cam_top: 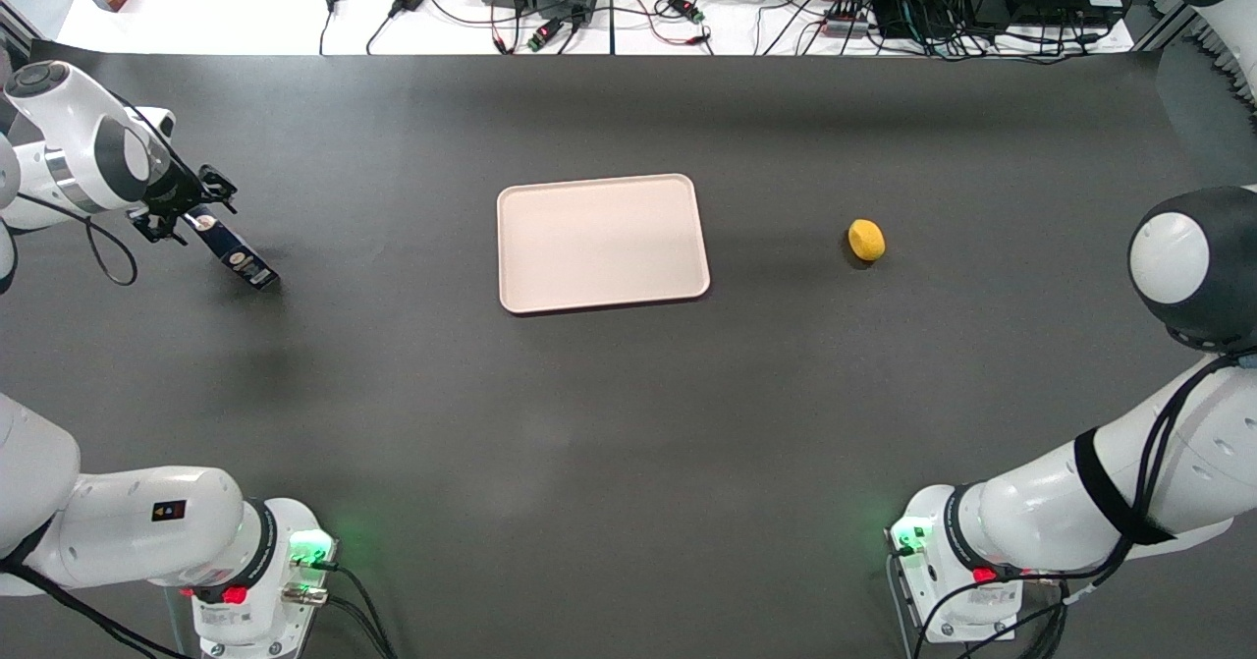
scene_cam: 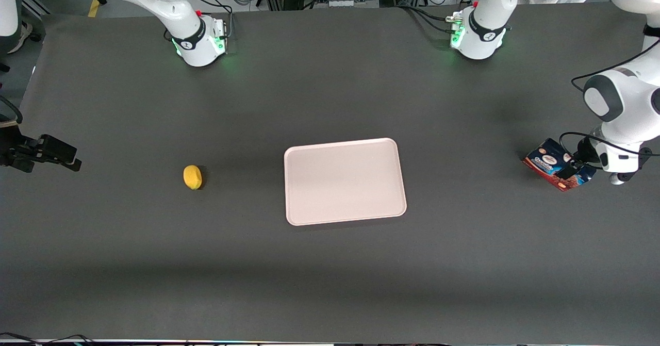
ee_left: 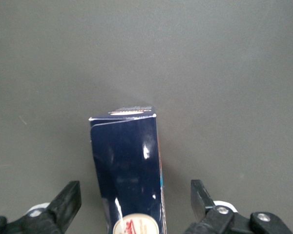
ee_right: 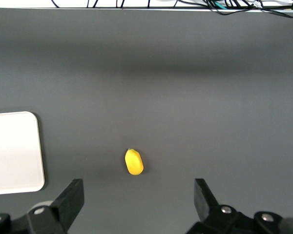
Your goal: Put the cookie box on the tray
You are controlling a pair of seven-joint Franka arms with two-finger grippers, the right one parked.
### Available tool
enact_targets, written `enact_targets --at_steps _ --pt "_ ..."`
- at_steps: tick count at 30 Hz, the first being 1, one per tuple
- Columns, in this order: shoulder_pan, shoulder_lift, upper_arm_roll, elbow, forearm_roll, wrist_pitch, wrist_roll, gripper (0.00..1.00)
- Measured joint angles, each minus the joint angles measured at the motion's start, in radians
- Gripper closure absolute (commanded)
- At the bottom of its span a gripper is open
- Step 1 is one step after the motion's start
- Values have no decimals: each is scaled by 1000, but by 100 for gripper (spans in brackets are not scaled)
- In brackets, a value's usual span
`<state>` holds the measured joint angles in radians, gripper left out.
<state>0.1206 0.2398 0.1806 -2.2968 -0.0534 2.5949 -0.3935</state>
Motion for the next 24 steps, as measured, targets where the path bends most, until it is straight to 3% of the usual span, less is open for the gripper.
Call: enact_targets --at_steps 21,24 --pt "0 23 -30 -25 -4 37 -33 4" --pt "0 23 -40 -30 -4 42 -44 8"
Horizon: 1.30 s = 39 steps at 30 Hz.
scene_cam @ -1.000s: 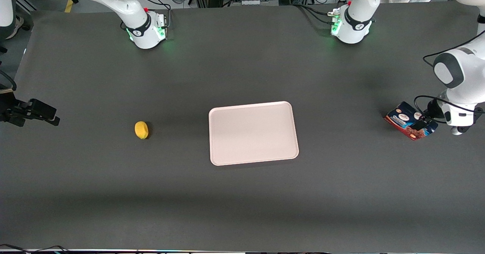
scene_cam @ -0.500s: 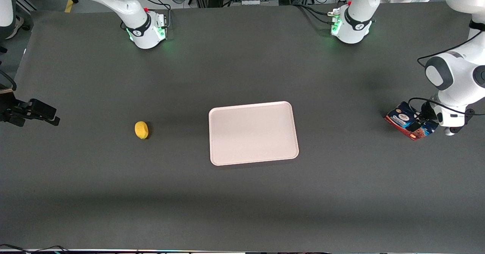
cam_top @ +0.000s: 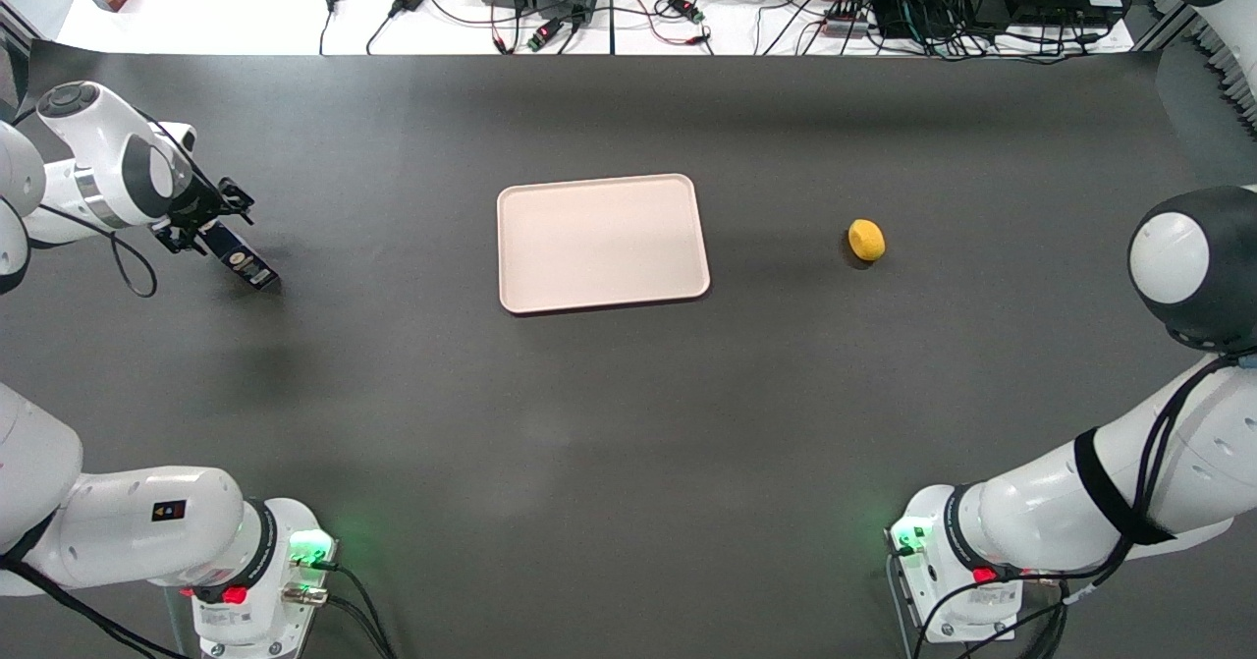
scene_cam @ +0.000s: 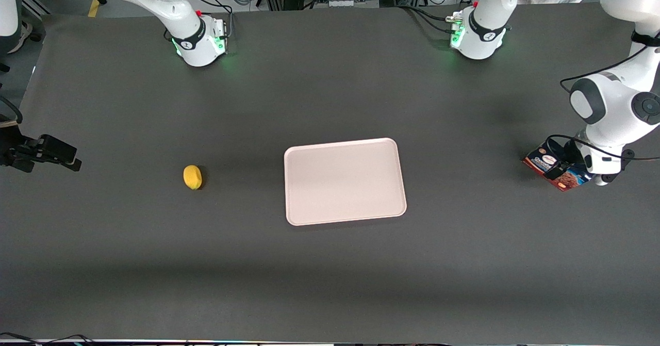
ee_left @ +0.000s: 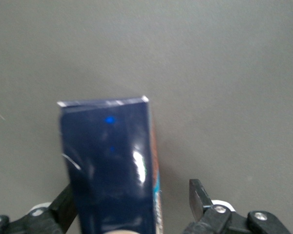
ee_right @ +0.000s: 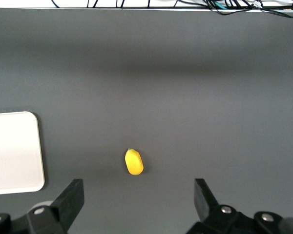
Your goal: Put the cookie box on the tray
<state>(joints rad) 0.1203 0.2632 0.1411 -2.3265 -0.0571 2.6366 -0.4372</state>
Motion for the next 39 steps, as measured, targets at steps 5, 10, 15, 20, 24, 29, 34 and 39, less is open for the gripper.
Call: enact_targets --at_steps 5,10,15,20,24,29,34,39 --pt "0 0 -1 0 0 4 -2 17" --pt "0 -1 -1 0 0 6 0 45" --pt "0 -2 0 0 0 6 2 71" --pt "0 -4 0 1 0 6 4 80" --pt "0 -8 -1 1 0 4 5 82" --pt "0 -12 0 5 1 4 14 82" --pt "0 -17 -1 19 1 -14 29 82" --pt "0 -65 -1 74 1 -129 55 82"
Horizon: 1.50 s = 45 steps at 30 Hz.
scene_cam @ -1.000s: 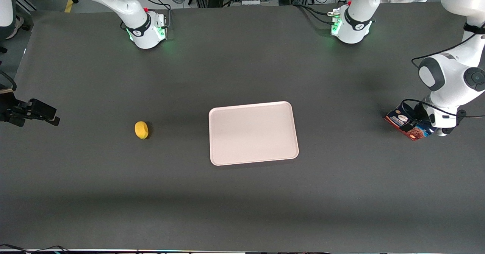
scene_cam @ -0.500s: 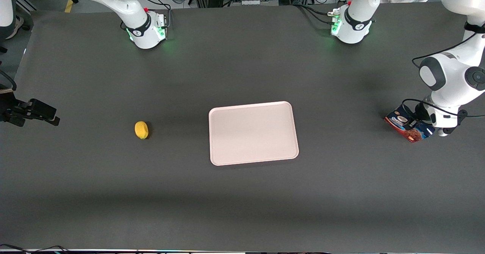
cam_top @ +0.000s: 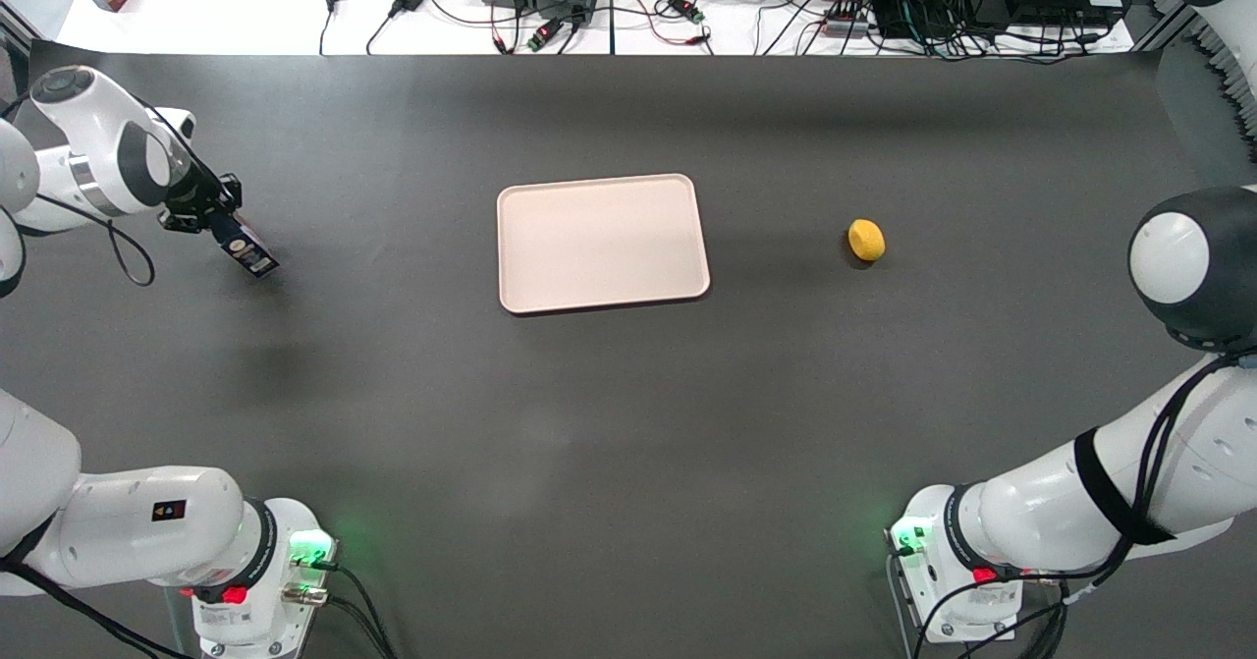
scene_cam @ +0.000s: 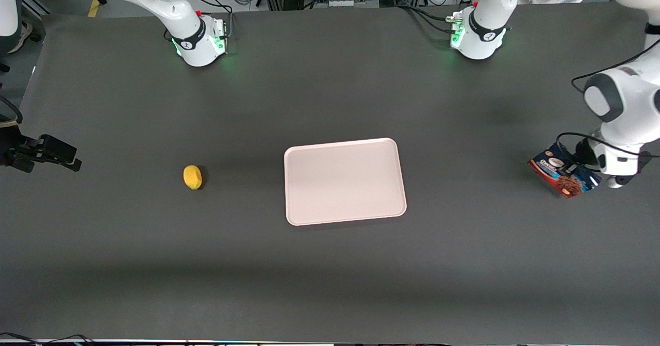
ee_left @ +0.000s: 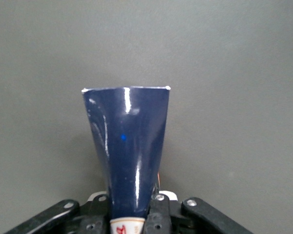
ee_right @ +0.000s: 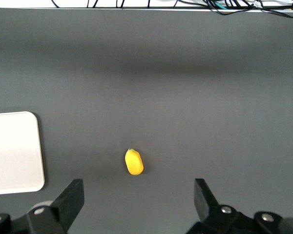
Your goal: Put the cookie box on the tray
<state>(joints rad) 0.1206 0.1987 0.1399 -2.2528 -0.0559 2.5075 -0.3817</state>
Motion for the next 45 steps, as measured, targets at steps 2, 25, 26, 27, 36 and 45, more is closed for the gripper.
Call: enact_targets --at_steps 2,25,26,27,36,45 --pt "0 -31 0 37 0 -77 17 82" --pt "0 -169 -2 569 40 -817 77 83" --pt "0 -168 -7 574 40 -819 77 83" --pt "0 -167 -17 580 40 -823 77 83" --pt "-3 -166 -249 684 37 -953 -162 84" --pt "-18 -162 -547 711 37 -940 -539 85"
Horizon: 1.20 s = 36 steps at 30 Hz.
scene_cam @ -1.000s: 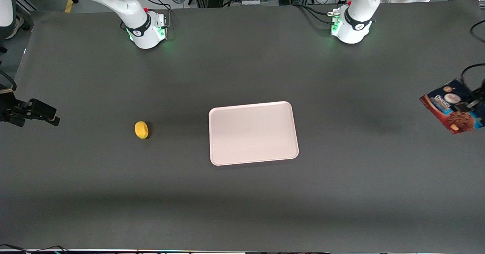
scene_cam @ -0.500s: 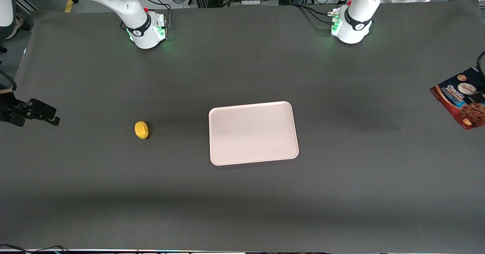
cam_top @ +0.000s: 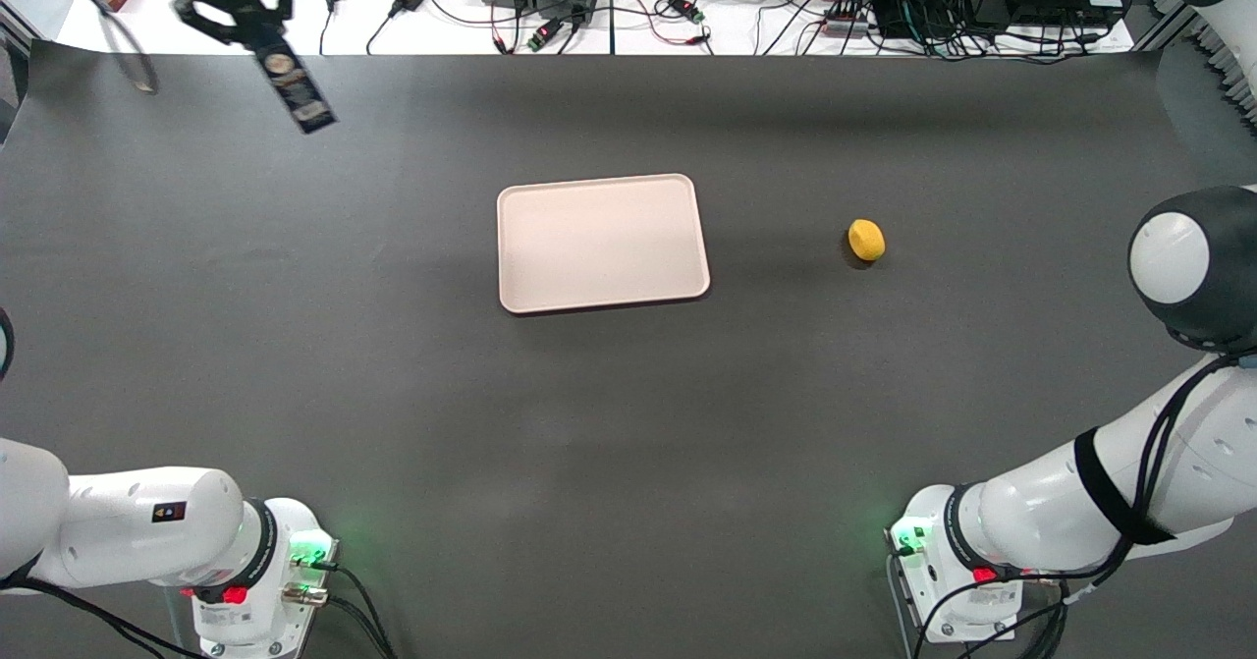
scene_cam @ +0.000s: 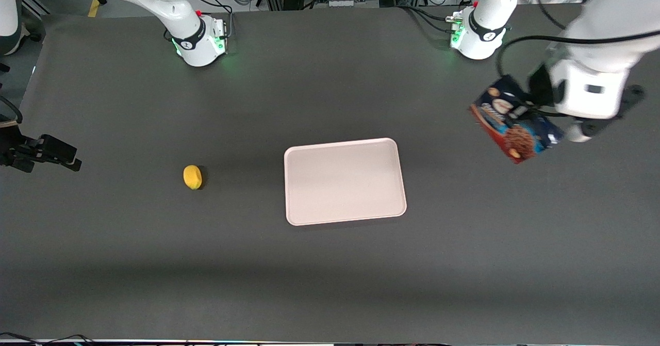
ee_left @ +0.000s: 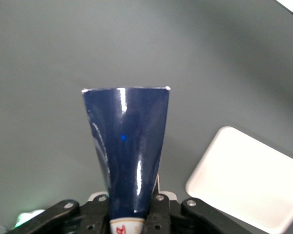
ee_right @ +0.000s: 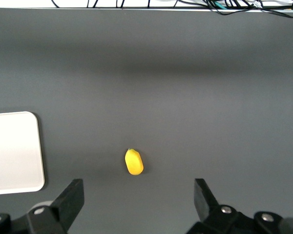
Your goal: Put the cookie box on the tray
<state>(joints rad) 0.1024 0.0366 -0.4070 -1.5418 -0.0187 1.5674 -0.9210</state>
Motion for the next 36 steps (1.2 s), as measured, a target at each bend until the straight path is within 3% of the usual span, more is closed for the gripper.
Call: enact_targets --at_steps 5,12,23,31,36 --pt "-2 17 -109 -1 1 43 -97 86" --pt "-5 78 -227 -20 31 138 -104 87" --pt "-36 255 -370 -33 240 323 -101 88" --pt "-66 391 -398 -36 411 415 -96 88" --pt "-78 460 -401 -46 477 471 -95 86"
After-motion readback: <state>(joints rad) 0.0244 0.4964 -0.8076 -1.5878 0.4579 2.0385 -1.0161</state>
